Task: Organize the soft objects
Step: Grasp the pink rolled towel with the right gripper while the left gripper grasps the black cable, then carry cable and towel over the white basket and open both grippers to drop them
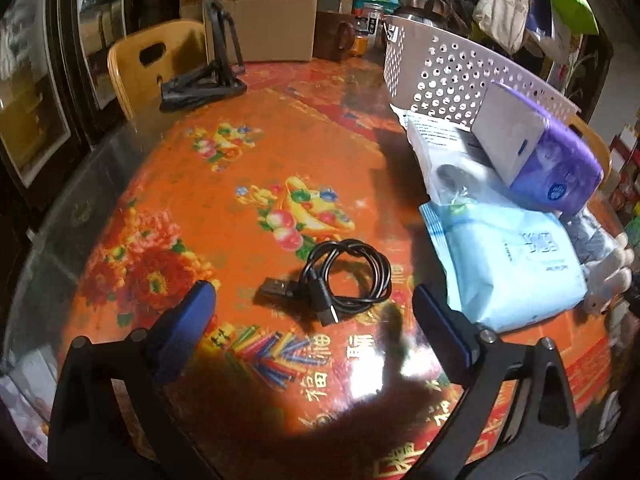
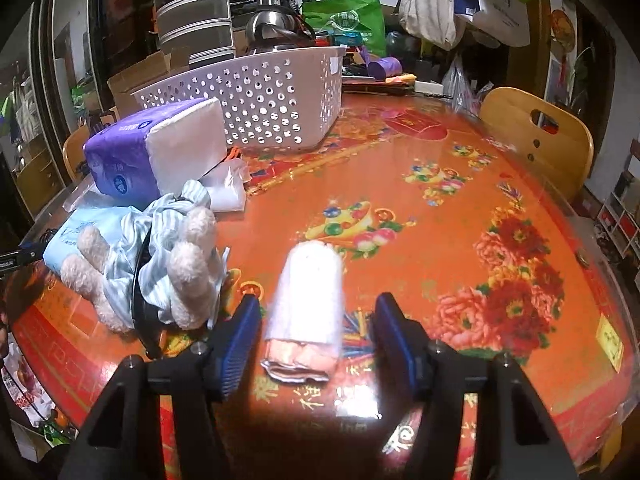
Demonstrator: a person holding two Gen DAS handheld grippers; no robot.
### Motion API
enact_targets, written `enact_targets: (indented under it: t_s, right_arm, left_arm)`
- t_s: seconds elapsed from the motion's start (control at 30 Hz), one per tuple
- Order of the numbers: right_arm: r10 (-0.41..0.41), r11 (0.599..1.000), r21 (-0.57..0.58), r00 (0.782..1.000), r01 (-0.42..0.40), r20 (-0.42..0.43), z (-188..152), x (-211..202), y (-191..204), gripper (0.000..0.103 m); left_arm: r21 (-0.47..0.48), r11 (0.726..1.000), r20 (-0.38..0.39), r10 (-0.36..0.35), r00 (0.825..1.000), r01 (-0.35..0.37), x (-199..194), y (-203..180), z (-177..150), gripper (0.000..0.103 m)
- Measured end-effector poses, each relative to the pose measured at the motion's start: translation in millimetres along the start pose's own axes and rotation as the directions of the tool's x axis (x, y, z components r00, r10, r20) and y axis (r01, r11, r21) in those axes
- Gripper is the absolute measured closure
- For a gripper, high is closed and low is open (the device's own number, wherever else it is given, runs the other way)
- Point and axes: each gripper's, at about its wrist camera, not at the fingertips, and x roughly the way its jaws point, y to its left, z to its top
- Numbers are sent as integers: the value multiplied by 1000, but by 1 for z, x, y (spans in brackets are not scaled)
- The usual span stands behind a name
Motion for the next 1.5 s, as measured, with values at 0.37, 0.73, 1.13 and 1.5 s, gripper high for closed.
enact_targets:
  t_s: [0.37,0.73,1.13,1.5]
  right_arm:
    - [-13,999,-36,1000,14,15,-2,0,1,52]
    - [64,998,26,997,-64,34,-1,-5,-8,71]
    - [63,997,43,994,-67,91,16,-20,-16,71]
    - [97,995,9,984,-99,149,64,-27,-18,71]
  left_arm:
    - [84,996,25,16,1000,-18,-2,-20,-1,41]
    - [85,996,91,3,996,-11,-18,-20,-5,44]
    - [73,997,121,-17,993,8,-29,-21,5,45]
    - [58,998,161,-14,987,5,-51,-30,52,45]
